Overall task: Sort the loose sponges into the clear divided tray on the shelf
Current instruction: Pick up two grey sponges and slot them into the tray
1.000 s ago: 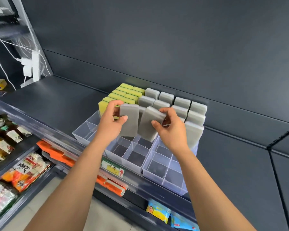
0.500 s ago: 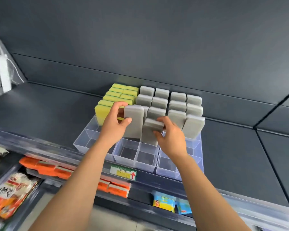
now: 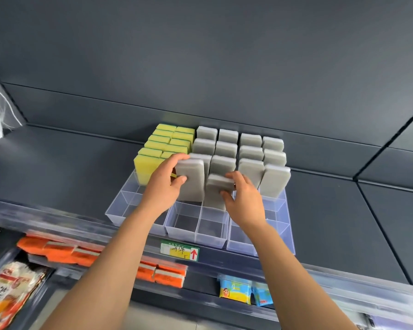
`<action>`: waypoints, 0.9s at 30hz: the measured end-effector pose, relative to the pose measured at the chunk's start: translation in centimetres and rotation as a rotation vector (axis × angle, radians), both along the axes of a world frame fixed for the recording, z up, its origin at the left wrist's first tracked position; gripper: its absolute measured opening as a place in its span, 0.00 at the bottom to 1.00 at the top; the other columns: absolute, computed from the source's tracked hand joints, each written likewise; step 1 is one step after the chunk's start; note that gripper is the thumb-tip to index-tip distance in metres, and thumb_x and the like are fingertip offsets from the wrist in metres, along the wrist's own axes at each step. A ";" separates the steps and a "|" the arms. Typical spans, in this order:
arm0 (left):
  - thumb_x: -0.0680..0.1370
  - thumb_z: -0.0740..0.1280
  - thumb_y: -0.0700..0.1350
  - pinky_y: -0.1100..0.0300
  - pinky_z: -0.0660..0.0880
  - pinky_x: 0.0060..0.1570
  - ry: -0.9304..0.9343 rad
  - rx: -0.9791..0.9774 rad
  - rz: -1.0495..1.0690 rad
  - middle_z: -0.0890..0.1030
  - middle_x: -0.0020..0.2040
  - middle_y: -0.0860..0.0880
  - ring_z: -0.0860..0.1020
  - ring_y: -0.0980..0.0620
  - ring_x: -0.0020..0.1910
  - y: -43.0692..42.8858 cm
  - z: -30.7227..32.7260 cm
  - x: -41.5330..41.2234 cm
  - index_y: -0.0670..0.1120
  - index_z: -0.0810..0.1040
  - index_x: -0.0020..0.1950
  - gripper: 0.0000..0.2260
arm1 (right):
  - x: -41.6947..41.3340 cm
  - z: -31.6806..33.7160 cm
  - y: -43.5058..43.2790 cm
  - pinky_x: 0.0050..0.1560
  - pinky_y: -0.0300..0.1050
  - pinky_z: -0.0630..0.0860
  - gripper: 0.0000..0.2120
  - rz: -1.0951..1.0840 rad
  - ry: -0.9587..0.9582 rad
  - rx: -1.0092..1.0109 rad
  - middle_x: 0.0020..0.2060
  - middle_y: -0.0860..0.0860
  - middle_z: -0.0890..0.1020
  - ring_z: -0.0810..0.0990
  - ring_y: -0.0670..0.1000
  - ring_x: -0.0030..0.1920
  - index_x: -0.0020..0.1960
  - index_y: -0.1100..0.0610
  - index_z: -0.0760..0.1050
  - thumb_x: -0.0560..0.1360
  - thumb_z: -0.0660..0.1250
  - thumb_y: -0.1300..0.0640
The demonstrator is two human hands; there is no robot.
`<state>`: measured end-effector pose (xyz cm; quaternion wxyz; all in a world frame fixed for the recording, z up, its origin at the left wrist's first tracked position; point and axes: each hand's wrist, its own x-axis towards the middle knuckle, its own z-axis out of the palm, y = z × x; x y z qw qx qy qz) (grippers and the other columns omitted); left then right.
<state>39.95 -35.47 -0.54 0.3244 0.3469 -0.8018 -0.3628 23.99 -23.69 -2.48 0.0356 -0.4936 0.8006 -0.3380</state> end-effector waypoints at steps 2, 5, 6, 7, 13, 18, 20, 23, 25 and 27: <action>0.77 0.65 0.36 0.60 0.72 0.43 -0.025 -0.042 0.009 0.72 0.52 0.59 0.75 0.54 0.45 -0.2 -0.2 0.0 0.60 0.69 0.61 0.21 | 0.0 0.0 0.0 0.46 0.48 0.75 0.18 0.002 -0.006 -0.001 0.56 0.52 0.76 0.77 0.55 0.49 0.63 0.53 0.70 0.74 0.67 0.58; 0.76 0.64 0.34 0.63 0.68 0.44 -0.056 -0.112 -0.006 0.72 0.55 0.58 0.71 0.56 0.43 -0.3 -0.5 -0.3 0.56 0.70 0.62 0.21 | -0.1 0.1 0.0 0.46 0.47 0.74 0.18 0.011 -0.003 -0.005 0.56 0.52 0.75 0.77 0.55 0.50 0.63 0.53 0.70 0.74 0.67 0.58; 0.76 0.64 0.33 0.63 0.67 0.45 -0.073 -0.137 -0.018 0.73 0.56 0.57 0.70 0.56 0.43 -0.3 -0.6 -0.5 0.54 0.71 0.63 0.21 | -0.2 0.1 0.1 0.46 0.47 0.74 0.18 0.010 0.001 -0.006 0.57 0.52 0.75 0.76 0.55 0.50 0.63 0.54 0.70 0.74 0.67 0.58; 0.76 0.64 0.33 0.63 0.67 0.47 -0.091 -0.160 -0.026 0.73 0.57 0.55 0.69 0.56 0.45 -0.2 -0.8 -0.7 0.53 0.71 0.63 0.21 | -0.2 0.2 0.1 0.46 0.46 0.74 0.18 0.010 0.009 -0.006 0.57 0.52 0.75 0.76 0.55 0.50 0.63 0.54 0.71 0.74 0.67 0.58; 0.76 0.65 0.34 0.53 0.73 0.48 -0.213 -0.243 0.029 0.75 0.57 0.47 0.72 0.49 0.51 0.5 -2.0 -1.0 0.48 0.70 0.64 0.19 | -0.3 0.4 0.1 0.53 0.46 0.72 0.19 0.027 0.111 -0.011 0.55 0.53 0.74 0.73 0.56 0.55 0.63 0.58 0.73 0.73 0.69 0.59; 0.76 0.65 0.35 0.49 0.73 0.49 -0.391 -0.338 0.055 0.76 0.54 0.44 0.72 0.45 0.55 0.5 -1.8 -1.4 0.46 0.69 0.64 0.18 | 0.1 0.2 0.3 0.44 0.47 0.73 0.21 0.041 0.130 -0.036 0.53 0.54 0.74 0.76 0.56 0.48 0.65 0.55 0.72 0.73 0.68 0.61; 0.76 0.65 0.35 0.51 0.73 0.50 -0.416 -0.361 0.052 0.76 0.55 0.43 0.71 0.45 0.55 0.6 -1.7 -1.5 0.45 0.69 0.65 0.19 | 0.2 0.2 0.3 0.42 0.48 0.75 0.19 0.042 0.125 -0.043 0.53 0.54 0.74 0.76 0.57 0.48 0.63 0.54 0.74 0.73 0.68 0.61; 0.75 0.66 0.36 0.52 0.73 0.52 -0.427 -0.389 0.052 0.73 0.58 0.43 0.70 0.45 0.58 0.7 -1.6 -1.3 0.45 0.69 0.66 0.20 | 0.5 0.0 0.3 0.42 0.48 0.76 0.18 0.029 0.140 -0.036 0.55 0.54 0.74 0.76 0.57 0.48 0.64 0.54 0.73 0.74 0.67 0.61; 0.75 0.68 0.37 0.53 0.73 0.53 -0.436 -0.418 0.059 0.72 0.60 0.44 0.70 0.45 0.59 0.8 -1.5 -1.1 0.46 0.69 0.67 0.21 | 0.7 0.0 0.4 0.42 0.48 0.76 0.20 0.014 0.154 -0.022 0.57 0.54 0.73 0.76 0.58 0.49 0.65 0.53 0.72 0.75 0.66 0.60; 0.73 0.69 0.38 0.52 0.72 0.54 -0.459 -0.472 0.064 0.71 0.61 0.43 0.70 0.44 0.60 0.9 -1.2 -0.8 0.46 0.69 0.67 0.23 | 1.0 0.0 0.7 0.43 0.49 0.76 0.22 -0.002 0.170 0.000 0.60 0.54 0.71 0.76 0.57 0.51 0.68 0.53 0.69 0.75 0.66 0.60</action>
